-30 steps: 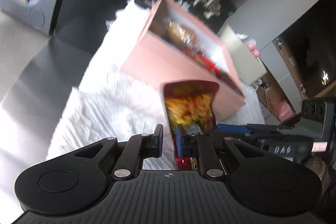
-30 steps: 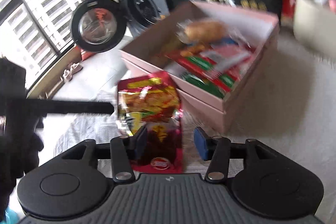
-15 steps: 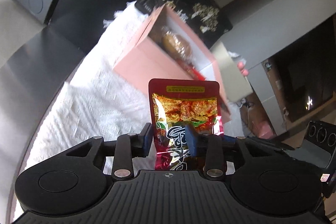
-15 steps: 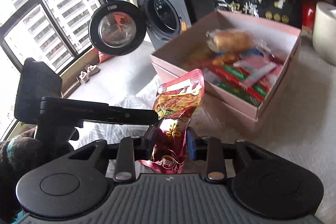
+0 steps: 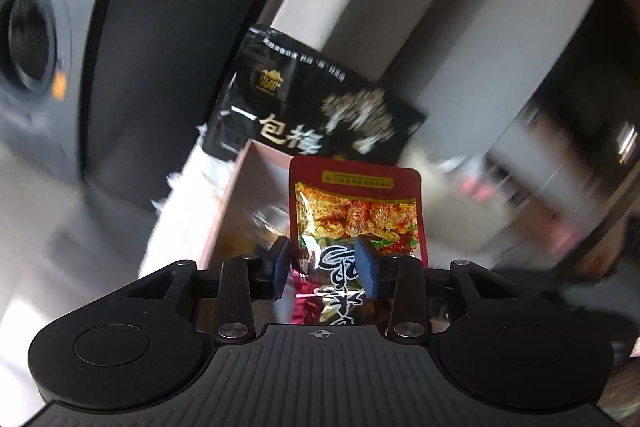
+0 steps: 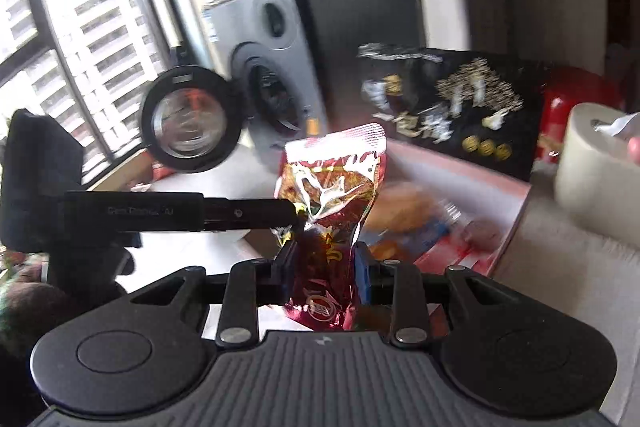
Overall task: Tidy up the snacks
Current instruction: 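Drop the red bag into the pink box with the left tool while the right drops its packet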
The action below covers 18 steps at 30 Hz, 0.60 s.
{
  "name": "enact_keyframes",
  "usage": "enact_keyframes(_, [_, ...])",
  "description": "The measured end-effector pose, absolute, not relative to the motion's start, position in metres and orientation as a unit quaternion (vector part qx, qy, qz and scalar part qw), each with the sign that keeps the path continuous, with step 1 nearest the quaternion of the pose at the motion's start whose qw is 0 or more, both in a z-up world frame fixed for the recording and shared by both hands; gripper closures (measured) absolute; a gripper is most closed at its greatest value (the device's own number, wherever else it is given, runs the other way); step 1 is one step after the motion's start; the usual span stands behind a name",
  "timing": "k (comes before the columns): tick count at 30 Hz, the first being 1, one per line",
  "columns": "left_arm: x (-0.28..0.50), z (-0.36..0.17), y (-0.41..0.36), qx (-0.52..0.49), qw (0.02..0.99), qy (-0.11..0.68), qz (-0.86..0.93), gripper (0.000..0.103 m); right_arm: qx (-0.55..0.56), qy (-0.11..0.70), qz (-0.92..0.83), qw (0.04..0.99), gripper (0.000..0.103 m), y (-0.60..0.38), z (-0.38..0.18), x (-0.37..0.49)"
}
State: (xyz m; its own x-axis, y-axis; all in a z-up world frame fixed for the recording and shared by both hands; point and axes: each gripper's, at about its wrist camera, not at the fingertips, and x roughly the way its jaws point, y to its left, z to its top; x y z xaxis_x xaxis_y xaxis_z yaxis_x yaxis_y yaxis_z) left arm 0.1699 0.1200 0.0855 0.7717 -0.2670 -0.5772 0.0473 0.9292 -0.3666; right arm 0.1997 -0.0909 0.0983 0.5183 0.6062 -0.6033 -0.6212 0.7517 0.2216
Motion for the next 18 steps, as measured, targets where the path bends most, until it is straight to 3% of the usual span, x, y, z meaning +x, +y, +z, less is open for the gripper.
enact_keyframes(4, [0.197, 0.077, 0.079, 0.03, 0.935, 0.354, 0.003, 0.068, -0.044, 0.373, 0.269, 0.887, 0.073, -0.087, 0.073, 0.229])
enact_keyframes(18, [0.21, 0.066, 0.069, 0.047, 0.935, 0.351, 0.0, 0.068, -0.066, 0.375, 0.327, 0.865, 0.071, -0.124, 0.08, 0.187])
